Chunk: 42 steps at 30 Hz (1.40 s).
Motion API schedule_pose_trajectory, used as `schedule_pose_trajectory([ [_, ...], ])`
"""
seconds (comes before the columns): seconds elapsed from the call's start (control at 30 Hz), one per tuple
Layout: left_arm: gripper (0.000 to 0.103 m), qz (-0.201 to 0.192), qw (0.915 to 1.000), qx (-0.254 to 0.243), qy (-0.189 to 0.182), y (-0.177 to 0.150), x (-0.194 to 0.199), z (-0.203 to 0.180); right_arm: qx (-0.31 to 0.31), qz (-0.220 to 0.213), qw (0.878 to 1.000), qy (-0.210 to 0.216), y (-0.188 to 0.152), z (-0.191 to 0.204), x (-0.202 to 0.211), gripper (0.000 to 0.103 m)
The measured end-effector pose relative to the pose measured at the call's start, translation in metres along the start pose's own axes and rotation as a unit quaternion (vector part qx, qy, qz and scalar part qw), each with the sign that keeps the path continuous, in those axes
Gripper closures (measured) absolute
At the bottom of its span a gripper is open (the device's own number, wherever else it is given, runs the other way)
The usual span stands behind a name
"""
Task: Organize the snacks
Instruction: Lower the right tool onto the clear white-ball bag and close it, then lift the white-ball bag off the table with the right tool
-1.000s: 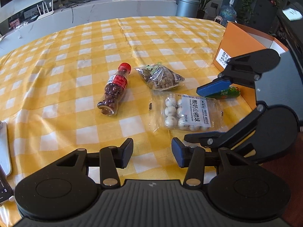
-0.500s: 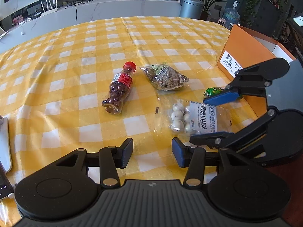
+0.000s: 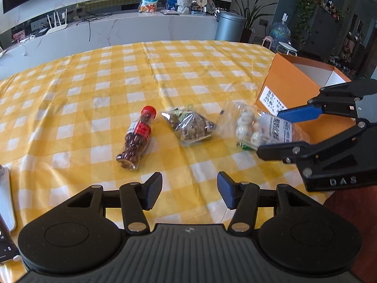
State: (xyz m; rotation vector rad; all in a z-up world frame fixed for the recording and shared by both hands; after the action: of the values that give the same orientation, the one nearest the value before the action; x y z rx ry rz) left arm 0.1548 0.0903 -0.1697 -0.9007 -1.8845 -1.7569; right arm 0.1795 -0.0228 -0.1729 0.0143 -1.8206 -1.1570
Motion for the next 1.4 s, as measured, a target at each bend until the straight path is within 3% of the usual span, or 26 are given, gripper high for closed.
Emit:
schedule_pose_trajectory([
  [0.17, 0.033, -0.016, 0.9998, -0.012, -0.005, 0.018, -0.008, -0.006, -0.054, -0.021, 0.997, -0.043, 0.014, -0.026, -0.004, 0.046],
  [0.37, 0.032, -0.036, 0.9980, -0.052, -0.010, 0.038, -0.032, -0.014, -0.107, -0.032, 0.992, -0.058, 0.023, -0.042, -0.016, 0.046],
  [0.53, 0.032, -0.030, 0.9966, -0.077, -0.004, 0.042, -0.055, -0.019, -0.142, -0.030, 0.987, -0.062, 0.023, -0.053, -0.027, 0.046],
  [0.87, 0.025, -0.005, 0.9986, -0.034, 0.041, 0.037, -0.084, -0.017, -0.179, -0.024, 0.981, -0.068, 0.024, -0.058, -0.039, 0.046],
  [1.17, 0.026, 0.009, 0.9994, -0.018, 0.029, 0.034, -0.090, -0.017, -0.182, -0.015, 0.981, -0.067, 0.019, -0.058, -0.042, 0.047],
  [1.2, 0.027, 0.010, 0.9994, -0.018, 0.029, 0.034, -0.090, -0.018, -0.183, -0.015, 0.981, -0.067, 0.018, -0.058, -0.042, 0.049],
  [1.23, 0.028, 0.010, 0.9994, -0.017, 0.029, 0.034, -0.090, -0.018, -0.184, -0.014, 0.981, -0.067, 0.018, -0.058, -0.041, 0.069],
  [1.3, 0.030, 0.010, 0.9995, -0.014, 0.027, 0.034, -0.089, -0.017, -0.189, -0.009, 0.980, -0.067, 0.017, -0.059, -0.041, 0.085],
  [1.4, 0.040, 0.007, 0.9997, -0.015, 0.018, 0.035, -0.085, -0.017, -0.188, -0.004, 0.980, -0.071, 0.015, -0.062, -0.042, 0.085],
])
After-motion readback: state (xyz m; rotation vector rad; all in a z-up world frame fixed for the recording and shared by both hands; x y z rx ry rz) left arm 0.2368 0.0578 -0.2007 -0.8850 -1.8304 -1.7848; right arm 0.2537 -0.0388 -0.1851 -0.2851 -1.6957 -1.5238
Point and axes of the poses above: each gripper's, at about its wrist camera, not at the fingertips, and x roughly against the way its jaws point, z to its left, y to its top, the point moved 8 cm from there along -x, roughly the way its jaws point, and after that the axes turned 6 degrees about -z, right-handed, at the moved point
